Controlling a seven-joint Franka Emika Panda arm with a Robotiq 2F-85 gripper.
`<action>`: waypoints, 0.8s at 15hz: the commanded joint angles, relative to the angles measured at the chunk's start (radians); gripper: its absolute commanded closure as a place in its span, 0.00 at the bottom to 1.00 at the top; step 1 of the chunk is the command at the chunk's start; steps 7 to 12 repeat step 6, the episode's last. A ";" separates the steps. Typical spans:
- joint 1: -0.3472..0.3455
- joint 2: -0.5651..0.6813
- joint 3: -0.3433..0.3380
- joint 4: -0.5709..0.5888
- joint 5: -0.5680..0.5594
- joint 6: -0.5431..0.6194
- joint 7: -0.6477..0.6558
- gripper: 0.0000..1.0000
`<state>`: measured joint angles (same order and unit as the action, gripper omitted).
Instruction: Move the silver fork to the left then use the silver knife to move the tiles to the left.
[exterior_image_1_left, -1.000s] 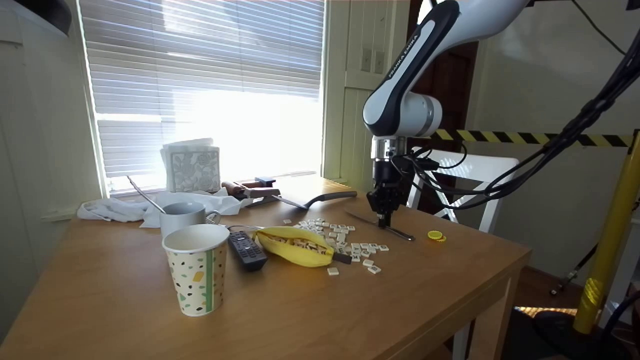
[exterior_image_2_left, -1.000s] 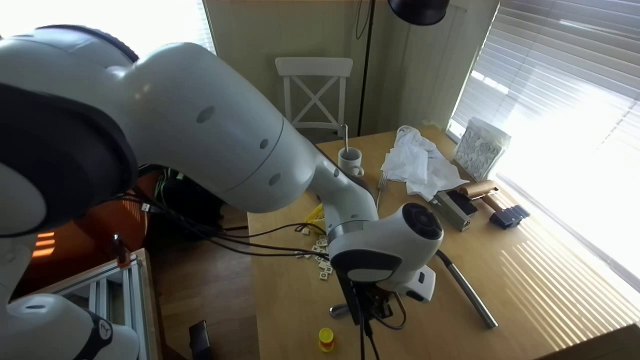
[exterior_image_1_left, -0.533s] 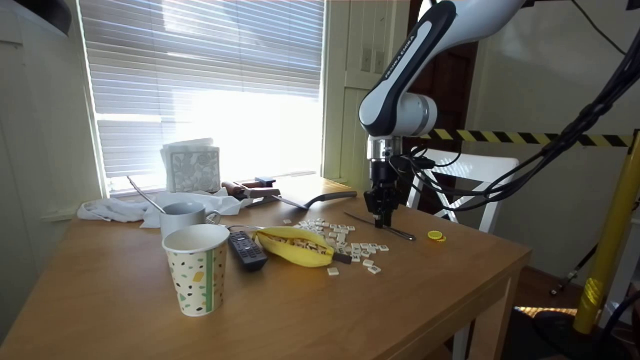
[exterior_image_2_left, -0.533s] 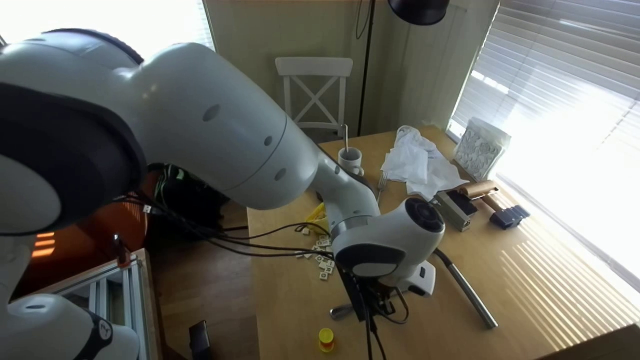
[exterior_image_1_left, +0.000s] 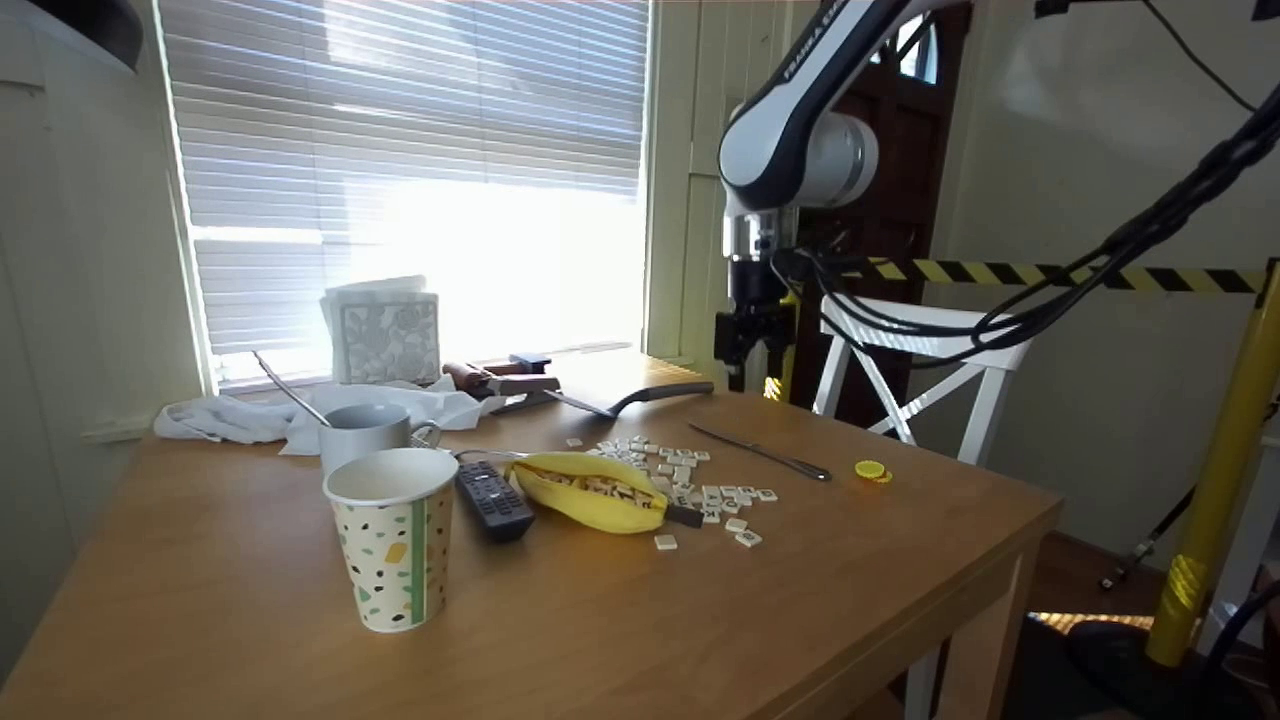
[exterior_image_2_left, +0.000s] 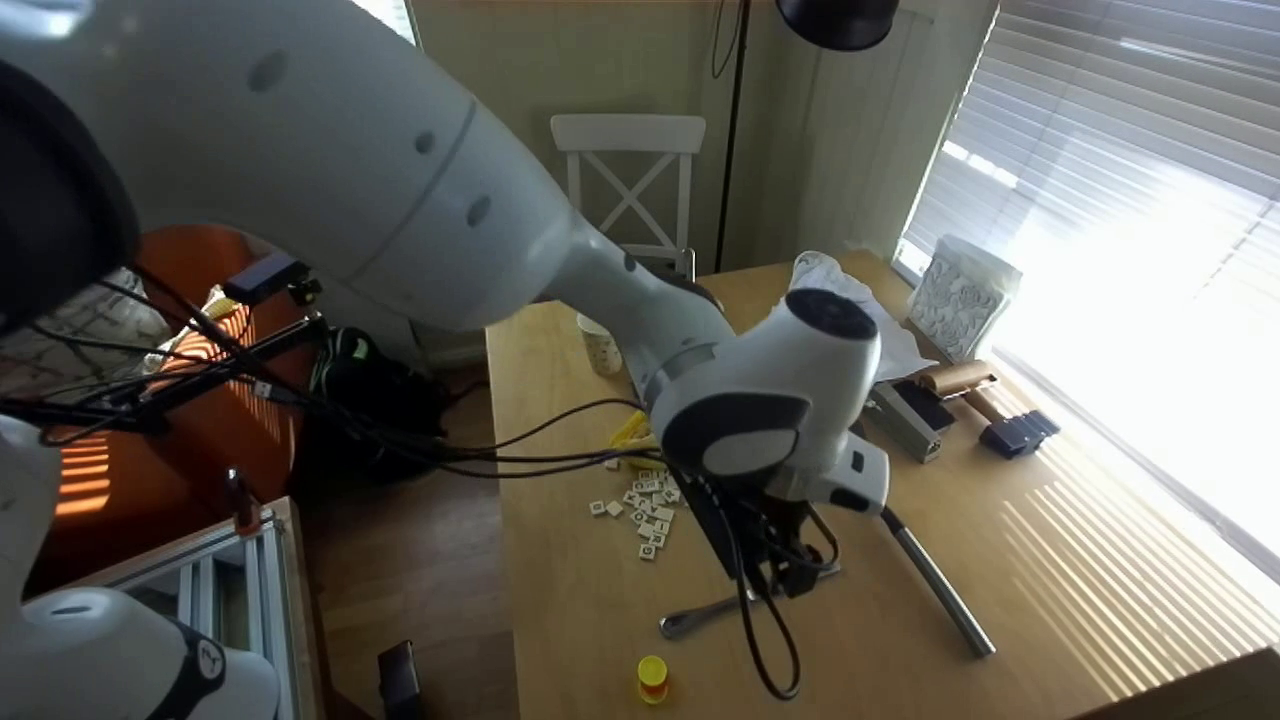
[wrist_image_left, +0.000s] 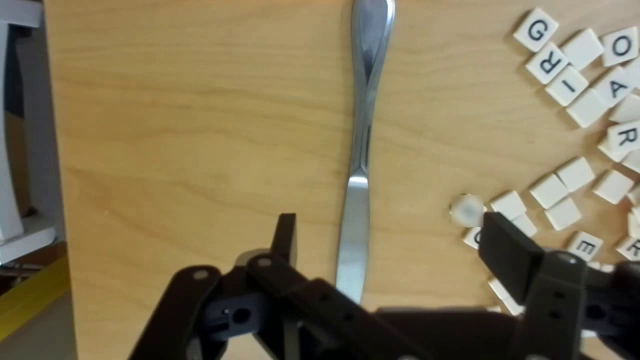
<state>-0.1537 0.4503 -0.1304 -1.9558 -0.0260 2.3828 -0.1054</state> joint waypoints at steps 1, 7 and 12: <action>0.090 -0.225 -0.046 -0.149 -0.173 0.014 0.113 0.00; 0.097 -0.272 -0.030 -0.125 -0.261 -0.004 0.189 0.00; 0.097 -0.272 -0.030 -0.125 -0.261 -0.004 0.189 0.00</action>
